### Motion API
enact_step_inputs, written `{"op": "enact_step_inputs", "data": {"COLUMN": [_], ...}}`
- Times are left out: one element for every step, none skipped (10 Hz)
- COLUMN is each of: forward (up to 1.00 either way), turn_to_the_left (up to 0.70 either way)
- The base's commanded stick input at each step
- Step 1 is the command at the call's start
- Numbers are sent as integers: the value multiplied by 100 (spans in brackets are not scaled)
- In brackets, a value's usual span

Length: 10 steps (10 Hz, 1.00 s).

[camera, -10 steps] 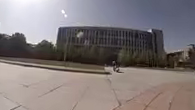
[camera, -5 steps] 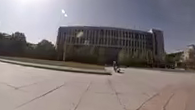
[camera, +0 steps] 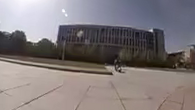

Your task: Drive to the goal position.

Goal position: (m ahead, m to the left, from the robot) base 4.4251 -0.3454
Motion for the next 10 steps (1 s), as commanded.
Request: {"op": "enact_step_inputs", "data": {"forward": [70,70,70,70,70,70,70,70,70,70], "turn_to_the_left": [-27,-31,-31,-31,-31,-31,-31,-31,-30,-9]}}
